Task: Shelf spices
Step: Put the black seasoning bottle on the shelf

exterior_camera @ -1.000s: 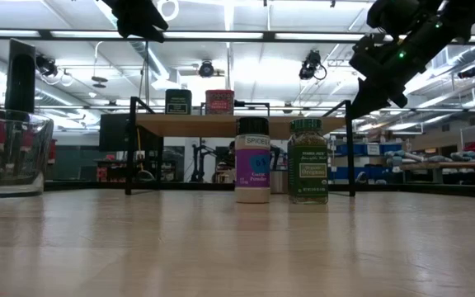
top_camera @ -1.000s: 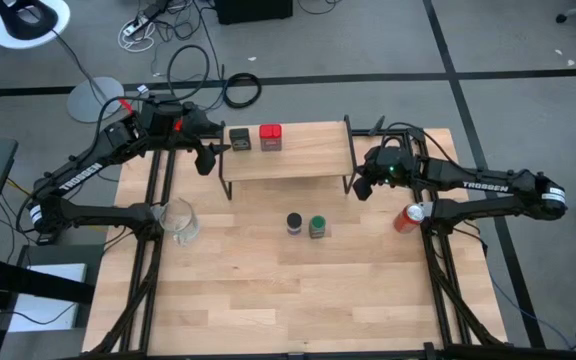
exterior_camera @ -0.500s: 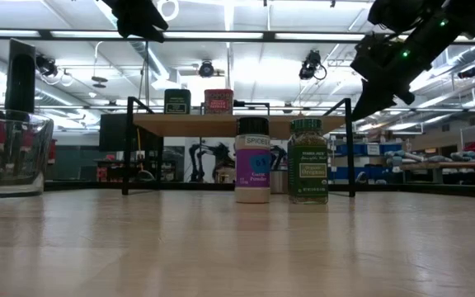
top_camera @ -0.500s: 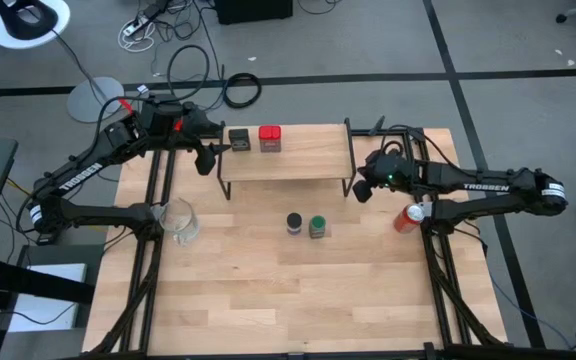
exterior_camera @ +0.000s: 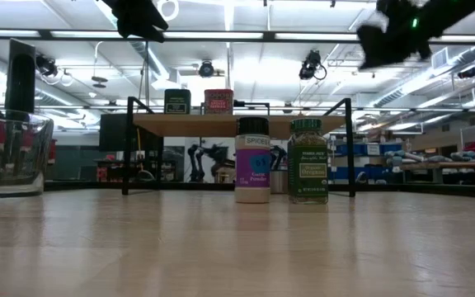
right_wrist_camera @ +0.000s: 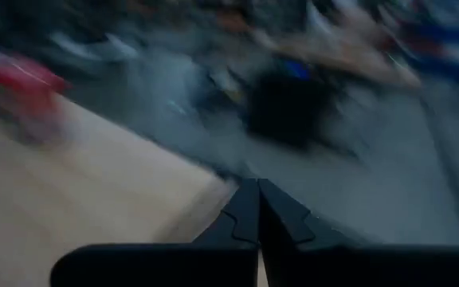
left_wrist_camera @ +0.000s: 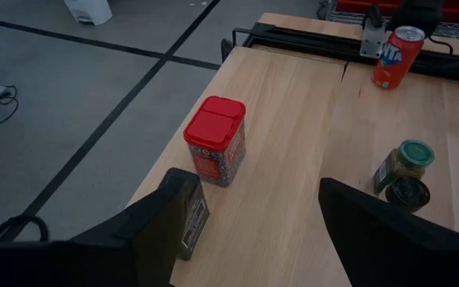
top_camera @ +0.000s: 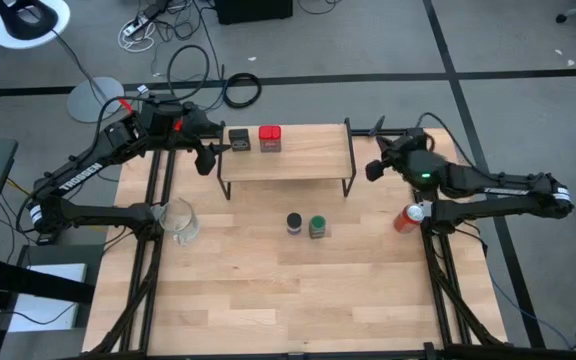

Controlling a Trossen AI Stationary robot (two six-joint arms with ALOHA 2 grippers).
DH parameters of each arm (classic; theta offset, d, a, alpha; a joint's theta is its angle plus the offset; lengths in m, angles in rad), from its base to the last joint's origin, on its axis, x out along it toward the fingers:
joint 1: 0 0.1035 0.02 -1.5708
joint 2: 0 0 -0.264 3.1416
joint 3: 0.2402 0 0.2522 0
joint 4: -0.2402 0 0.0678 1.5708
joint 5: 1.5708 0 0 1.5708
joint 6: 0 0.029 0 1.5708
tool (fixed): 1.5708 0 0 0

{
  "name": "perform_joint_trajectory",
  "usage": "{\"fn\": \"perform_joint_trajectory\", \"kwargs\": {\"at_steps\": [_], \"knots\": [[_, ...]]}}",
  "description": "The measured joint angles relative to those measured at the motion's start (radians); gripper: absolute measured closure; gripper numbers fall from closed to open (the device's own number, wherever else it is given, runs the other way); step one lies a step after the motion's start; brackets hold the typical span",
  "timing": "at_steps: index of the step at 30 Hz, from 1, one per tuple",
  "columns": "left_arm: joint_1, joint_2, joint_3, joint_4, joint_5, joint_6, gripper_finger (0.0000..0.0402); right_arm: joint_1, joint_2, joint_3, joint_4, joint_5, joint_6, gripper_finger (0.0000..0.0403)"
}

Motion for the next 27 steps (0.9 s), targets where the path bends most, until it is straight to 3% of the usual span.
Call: {"fn": "perform_joint_trajectory", "kwargs": {"at_steps": [3, 6, 9, 13, 21, 27], "knots": [[0.0, 0.0, 0.0, 0.001, 0.0, 0.001, 0.0115, 0.045, -0.061, 0.0, 0.195, -0.266, -0.185, 0.0401], [0.0, 0.0, 0.0, 0.018, 0.001, 0.006, 0.0115, 0.07, -0.079, 0.002, 0.316, -0.561, -0.246, 0.0401], [-0.02, 0.013, 0.0, 0.069, 0.042, 0.025, 0.0115, 0.095, -0.063, 0.002, 0.348, -0.714, -0.26, 0.0402], [-0.105, 0.086, 0.0, 0.169, 0.123, 0.019, 0.0115, 0.121, -0.029, 0.0, 0.384, -0.685, -0.279, 0.0399], [-0.333, 0.312, 0.0, 0.239, 0.119, 0.057, 0.0115, 0.124, -0.002, 0.001, 0.484, -0.641, -0.343, 0.0369], [-0.432, 0.419, 0.002, 0.244, 0.11, 0.052, 0.0105, 0.124, -0.005, 0.001, 0.479, -0.611, -0.344, 0.032]]}}
